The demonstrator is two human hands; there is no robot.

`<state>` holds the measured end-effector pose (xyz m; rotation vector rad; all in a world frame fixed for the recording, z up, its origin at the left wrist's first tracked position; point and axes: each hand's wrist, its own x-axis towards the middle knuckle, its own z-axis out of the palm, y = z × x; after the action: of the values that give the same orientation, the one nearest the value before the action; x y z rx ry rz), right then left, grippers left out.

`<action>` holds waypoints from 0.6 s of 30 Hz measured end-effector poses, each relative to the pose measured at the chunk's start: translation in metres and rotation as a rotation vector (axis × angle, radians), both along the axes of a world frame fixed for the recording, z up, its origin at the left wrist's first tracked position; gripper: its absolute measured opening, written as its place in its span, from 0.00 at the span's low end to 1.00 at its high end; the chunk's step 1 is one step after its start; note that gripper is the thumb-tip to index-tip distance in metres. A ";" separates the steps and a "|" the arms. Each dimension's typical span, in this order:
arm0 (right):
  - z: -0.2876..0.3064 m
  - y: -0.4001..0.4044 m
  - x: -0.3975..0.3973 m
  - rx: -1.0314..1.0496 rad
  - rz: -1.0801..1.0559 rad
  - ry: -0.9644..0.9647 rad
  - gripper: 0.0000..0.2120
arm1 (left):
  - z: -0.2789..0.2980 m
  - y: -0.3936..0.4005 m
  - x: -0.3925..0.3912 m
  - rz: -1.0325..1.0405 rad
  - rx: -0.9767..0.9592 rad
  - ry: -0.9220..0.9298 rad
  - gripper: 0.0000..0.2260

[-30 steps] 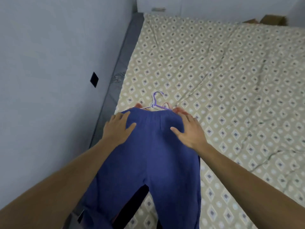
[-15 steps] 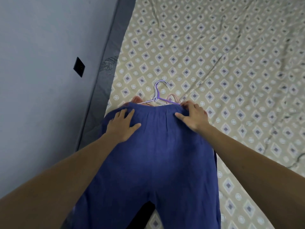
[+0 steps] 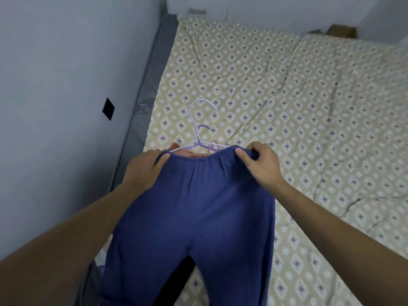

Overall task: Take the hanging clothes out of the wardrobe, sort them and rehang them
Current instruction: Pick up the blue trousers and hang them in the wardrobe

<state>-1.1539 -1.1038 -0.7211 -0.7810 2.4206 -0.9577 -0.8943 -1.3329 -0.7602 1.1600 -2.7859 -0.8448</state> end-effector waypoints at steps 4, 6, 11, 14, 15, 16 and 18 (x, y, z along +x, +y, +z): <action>0.084 0.038 0.004 -0.088 -0.016 -0.003 0.16 | 0.087 0.038 0.005 0.034 0.005 0.191 0.19; 0.128 0.065 0.005 -0.153 -0.015 0.021 0.15 | 0.136 0.056 0.006 0.019 -0.005 0.265 0.20; 0.254 0.136 0.011 -0.249 -0.009 0.144 0.13 | 0.270 0.118 -0.004 -0.003 -0.132 0.427 0.18; 0.318 0.196 0.018 -0.263 -0.034 0.255 0.12 | 0.338 0.168 -0.018 -0.101 -0.138 0.479 0.18; 0.335 0.216 0.019 -0.268 -0.043 0.294 0.11 | 0.357 0.185 -0.025 -0.132 -0.153 0.501 0.17; 0.352 0.234 0.021 -0.263 -0.057 0.336 0.10 | 0.376 0.200 -0.032 -0.152 -0.190 0.520 0.16; 0.380 0.273 0.025 -0.254 -0.118 0.416 0.10 | 0.410 0.223 -0.050 -0.225 -0.254 0.564 0.16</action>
<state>-1.1288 -0.8306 -0.3408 -1.0211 2.7563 -1.2738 -0.9445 -1.1100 -0.3503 0.4778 -2.4692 -0.6680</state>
